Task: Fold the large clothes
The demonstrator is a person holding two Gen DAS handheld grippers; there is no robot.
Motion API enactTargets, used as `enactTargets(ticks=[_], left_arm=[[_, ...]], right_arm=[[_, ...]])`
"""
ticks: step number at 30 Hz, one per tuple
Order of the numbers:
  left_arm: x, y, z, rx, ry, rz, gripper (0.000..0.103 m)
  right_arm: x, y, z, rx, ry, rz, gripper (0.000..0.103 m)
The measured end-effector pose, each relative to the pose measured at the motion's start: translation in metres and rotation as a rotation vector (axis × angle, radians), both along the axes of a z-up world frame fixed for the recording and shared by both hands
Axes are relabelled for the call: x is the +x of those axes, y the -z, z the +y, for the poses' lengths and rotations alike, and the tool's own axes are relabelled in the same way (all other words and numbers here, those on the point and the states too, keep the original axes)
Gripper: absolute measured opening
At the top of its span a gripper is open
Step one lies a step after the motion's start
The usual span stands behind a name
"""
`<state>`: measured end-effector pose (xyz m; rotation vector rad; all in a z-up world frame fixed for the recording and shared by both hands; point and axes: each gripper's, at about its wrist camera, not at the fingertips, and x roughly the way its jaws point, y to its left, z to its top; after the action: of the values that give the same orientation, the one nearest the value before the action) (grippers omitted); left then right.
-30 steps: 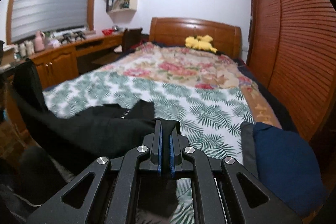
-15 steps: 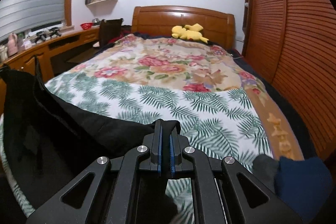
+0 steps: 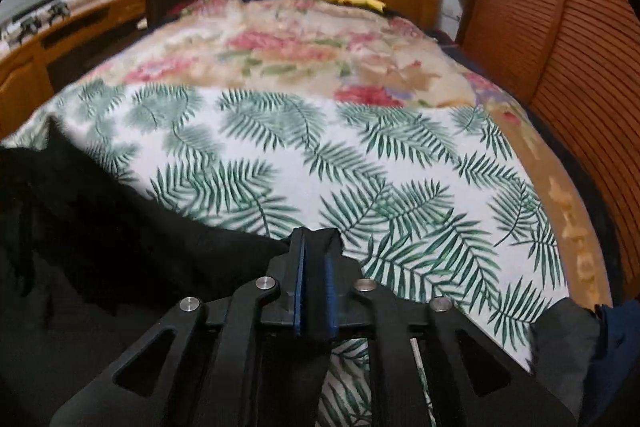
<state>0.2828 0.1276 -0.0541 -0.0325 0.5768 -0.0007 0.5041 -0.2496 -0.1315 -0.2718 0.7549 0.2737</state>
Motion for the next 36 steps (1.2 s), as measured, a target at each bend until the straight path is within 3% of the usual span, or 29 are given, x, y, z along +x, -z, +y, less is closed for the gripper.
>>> enactTargets(ticks=[2, 4, 12, 21, 27, 36], left_arm=[[-0.006, 0.008, -0.009, -0.011, 0.023, 0.011, 0.018], [-0.012, 0.013, -0.018, -0.017, 0.042, 0.015, 0.020], [-0.045, 0.011, -0.054, -0.054, 0.126, -0.010, 0.027], [-0.075, 0.019, -0.099, -0.026, 0.221, 0.004, 0.033], [-0.094, 0.036, -0.107, -0.027, 0.219, 0.034, 0.034], [-0.106, 0.050, -0.109, -0.038, 0.229, 0.052, 0.035]], right_arm=[[-0.003, -0.003, -0.003, 0.000, 0.022, -0.012, 0.044], [-0.011, -0.011, -0.009, -0.011, 0.047, -0.026, 0.049], [-0.097, -0.034, -0.004, 0.049, -0.079, -0.061, 0.049], [-0.195, 0.003, 0.032, 0.098, -0.219, -0.024, 0.049], [-0.223, 0.028, 0.060, 0.128, -0.280, 0.017, 0.049], [-0.237, 0.037, 0.073, 0.111, -0.313, 0.043, 0.049]])
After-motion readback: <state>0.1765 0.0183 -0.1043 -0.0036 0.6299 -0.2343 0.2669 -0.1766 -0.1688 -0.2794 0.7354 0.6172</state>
